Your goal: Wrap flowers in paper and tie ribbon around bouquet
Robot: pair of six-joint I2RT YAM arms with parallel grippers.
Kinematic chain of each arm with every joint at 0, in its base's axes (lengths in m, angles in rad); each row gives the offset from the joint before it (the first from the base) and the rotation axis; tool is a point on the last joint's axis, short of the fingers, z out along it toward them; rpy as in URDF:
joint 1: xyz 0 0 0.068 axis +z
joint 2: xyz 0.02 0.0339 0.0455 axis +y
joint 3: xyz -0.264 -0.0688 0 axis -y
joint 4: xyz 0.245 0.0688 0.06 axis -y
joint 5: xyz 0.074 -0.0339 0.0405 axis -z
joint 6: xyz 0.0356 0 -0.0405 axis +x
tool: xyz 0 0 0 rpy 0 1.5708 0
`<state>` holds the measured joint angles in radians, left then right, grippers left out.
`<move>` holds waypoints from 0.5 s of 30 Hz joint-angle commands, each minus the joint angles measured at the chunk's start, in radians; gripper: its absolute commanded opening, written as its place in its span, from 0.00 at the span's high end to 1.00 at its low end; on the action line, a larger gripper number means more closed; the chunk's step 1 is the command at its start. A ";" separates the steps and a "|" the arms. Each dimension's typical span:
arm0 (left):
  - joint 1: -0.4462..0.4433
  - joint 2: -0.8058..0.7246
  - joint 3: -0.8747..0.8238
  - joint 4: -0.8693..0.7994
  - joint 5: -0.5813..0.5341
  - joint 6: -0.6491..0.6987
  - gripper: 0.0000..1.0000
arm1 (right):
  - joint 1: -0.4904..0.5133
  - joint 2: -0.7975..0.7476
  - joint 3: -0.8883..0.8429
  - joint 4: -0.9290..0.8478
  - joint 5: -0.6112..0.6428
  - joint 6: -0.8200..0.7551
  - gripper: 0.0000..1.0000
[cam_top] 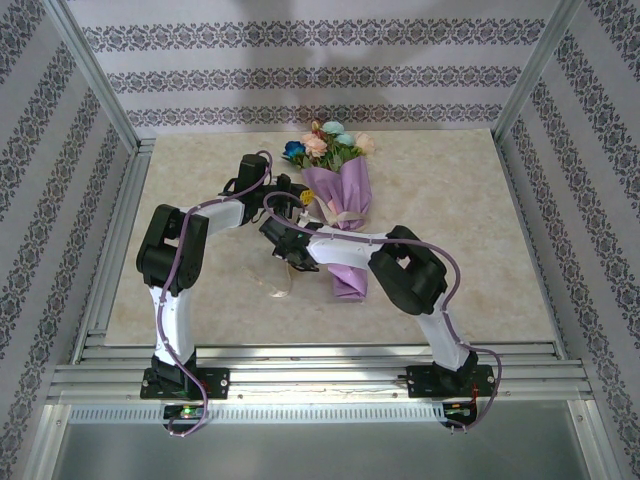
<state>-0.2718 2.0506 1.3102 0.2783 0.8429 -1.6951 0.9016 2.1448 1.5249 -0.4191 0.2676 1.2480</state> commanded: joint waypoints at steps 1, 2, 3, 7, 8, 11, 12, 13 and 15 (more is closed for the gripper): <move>0.010 0.004 0.031 0.027 0.016 0.000 1.00 | 0.013 -0.139 -0.004 -0.057 -0.025 -0.103 1.00; 0.011 0.002 0.032 0.021 0.017 0.004 1.00 | 0.009 -0.166 -0.002 -0.072 -0.059 -0.127 1.00; 0.011 0.002 0.032 0.016 0.016 0.008 1.00 | 0.001 -0.190 0.004 -0.100 -0.114 -0.147 1.00; 0.008 0.006 0.045 -0.016 0.012 0.025 1.00 | -0.029 -0.254 0.018 -0.259 -0.335 -0.216 1.00; 0.008 0.006 0.050 -0.035 0.013 0.034 1.00 | -0.031 -0.268 0.016 -0.290 -0.371 -0.236 1.00; 0.005 0.009 0.064 -0.055 0.012 0.045 1.00 | -0.050 -0.321 -0.017 -0.363 -0.471 -0.270 1.00; 0.004 0.010 0.066 -0.054 0.011 0.042 1.00 | -0.060 -0.345 -0.034 -0.382 -0.490 -0.283 1.00; 0.002 0.011 0.067 -0.051 0.013 0.039 1.00 | -0.073 -0.372 -0.049 -0.402 -0.501 -0.297 1.00; 0.000 0.011 0.071 -0.060 0.012 0.042 1.00 | -0.112 -0.431 -0.095 -0.414 -0.541 -0.326 1.00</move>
<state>-0.2729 2.0510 1.3556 0.2501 0.8425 -1.6798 0.8314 1.7840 1.4830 -0.7113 -0.1638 0.9947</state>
